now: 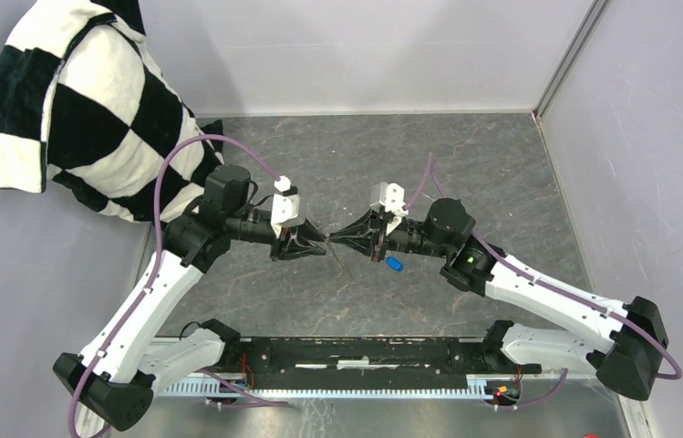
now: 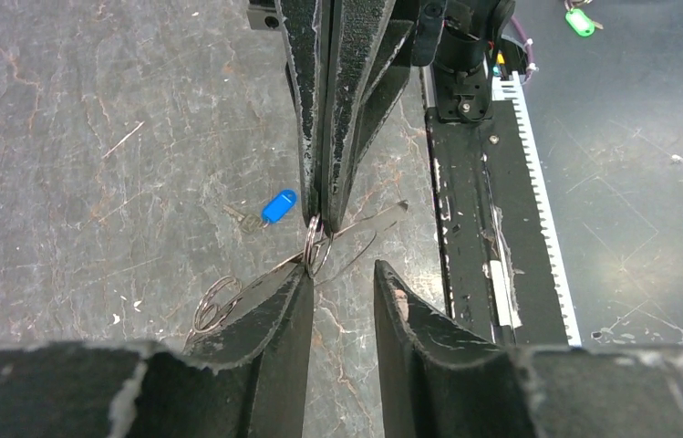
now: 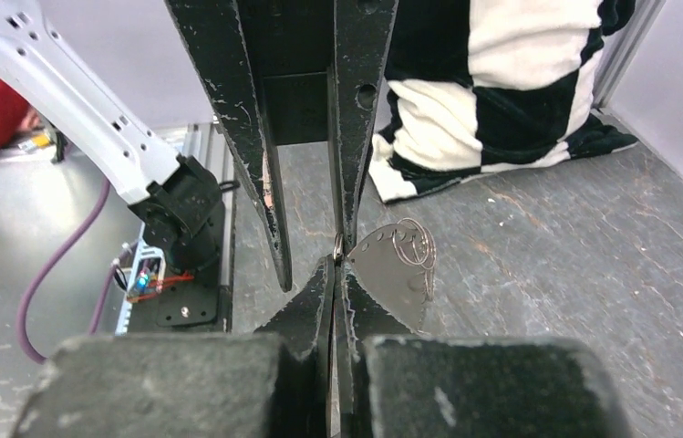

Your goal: Put the keys on the keyring

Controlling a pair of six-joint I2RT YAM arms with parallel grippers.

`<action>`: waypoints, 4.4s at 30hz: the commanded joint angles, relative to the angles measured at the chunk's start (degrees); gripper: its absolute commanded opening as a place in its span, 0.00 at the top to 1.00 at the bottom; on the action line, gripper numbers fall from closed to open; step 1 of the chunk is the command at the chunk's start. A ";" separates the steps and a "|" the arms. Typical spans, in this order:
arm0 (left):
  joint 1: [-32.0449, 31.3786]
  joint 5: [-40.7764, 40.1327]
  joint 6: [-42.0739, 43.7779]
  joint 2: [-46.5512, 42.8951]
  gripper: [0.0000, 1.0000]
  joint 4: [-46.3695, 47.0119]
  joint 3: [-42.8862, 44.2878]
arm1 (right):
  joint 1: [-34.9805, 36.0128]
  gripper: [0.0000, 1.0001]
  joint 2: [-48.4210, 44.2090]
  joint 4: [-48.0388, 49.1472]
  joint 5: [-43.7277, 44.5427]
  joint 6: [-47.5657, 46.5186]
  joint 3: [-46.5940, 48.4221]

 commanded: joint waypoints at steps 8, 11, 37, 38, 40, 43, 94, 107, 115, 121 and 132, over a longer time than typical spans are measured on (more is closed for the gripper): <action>-0.19 3.92 -2.56 -2.44 0.75 4.62 1.97 | 0.42 0.99 -1.36 23.86 -0.95 12.55 -7.76; -0.22 4.05 -3.50 -2.62 0.76 5.59 1.61 | 0.37 0.99 -1.07 26.10 -1.49 13.73 -8.74; -0.17 4.36 5.18 1.59 0.98 -9.27 7.13 | -0.11 0.64 -2.24 14.07 -2.59 4.29 -5.55; -0.17 3.89 5.85 1.73 0.98 -10.22 7.39 | -0.38 0.60 -2.42 8.58 -2.53 0.90 -3.36; -0.22 3.47 8.92 2.40 0.98 -13.20 8.16 | -1.41 0.54 -2.24 0.34 -4.10 -4.39 0.61; -0.22 3.25 13.06 3.46 0.98 -17.09 9.44 | -2.43 0.53 -0.44 -10.82 -7.49 -9.40 6.52; -0.18 1.75 -4.75 -2.21 0.60 -3.03 3.91 | -5.34 0.99 1.77 43.47 -12.06 25.15 -10.53; -0.21 3.17 -15.45 -1.78 0.53 6.62 1.86 | -3.84 0.99 6.45 60.67 -10.16 35.10 -14.30; -0.21 8.04 -15.68 -1.56 0.50 6.93 3.08 | -2.96 0.99 5.59 54.70 -8.82 30.41 -14.19; -0.17 11.58 -10.74 -1.59 0.49 1.24 4.12 | -2.52 0.99 4.89 50.84 -7.79 27.70 -13.81; -0.16 8.11 -11.07 -1.16 0.58 3.52 3.64 | -1.49 0.99 4.74 49.41 -6.74 26.48 -13.58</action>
